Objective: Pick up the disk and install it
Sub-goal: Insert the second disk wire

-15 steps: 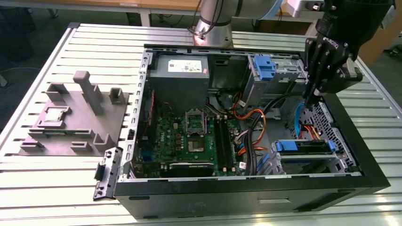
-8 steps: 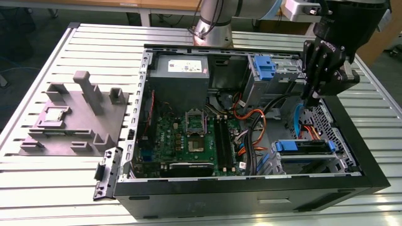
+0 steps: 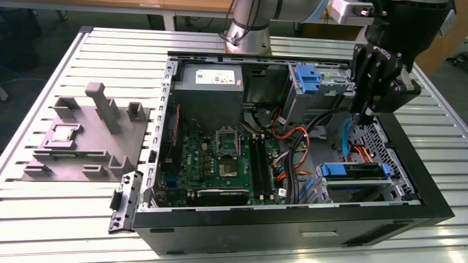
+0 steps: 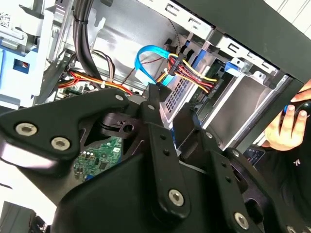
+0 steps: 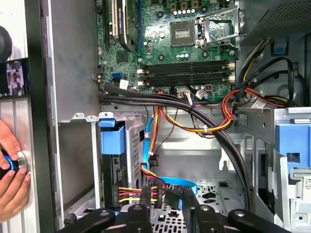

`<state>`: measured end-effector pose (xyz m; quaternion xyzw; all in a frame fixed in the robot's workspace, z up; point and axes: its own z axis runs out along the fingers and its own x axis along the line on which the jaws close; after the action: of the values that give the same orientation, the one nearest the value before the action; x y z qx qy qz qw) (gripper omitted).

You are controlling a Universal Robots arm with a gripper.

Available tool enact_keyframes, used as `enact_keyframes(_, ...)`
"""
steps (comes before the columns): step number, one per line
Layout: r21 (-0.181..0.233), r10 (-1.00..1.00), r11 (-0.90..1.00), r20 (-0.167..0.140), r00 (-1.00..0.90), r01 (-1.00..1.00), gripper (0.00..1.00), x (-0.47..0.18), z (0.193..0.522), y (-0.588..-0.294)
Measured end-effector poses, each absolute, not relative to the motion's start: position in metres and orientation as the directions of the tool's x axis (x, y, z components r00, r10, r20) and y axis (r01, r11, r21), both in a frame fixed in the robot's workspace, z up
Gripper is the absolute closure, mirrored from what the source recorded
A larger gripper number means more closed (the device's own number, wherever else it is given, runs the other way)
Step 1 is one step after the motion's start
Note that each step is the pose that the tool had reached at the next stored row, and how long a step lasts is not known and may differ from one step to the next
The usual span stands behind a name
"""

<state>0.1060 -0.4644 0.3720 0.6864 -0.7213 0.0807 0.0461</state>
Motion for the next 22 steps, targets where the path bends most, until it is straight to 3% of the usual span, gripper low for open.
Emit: enact_keyframes(22,-0.05,-0.983,0.045,0.178,-0.053,-0.998,0.61,0.1077,0.3729,-0.4586)
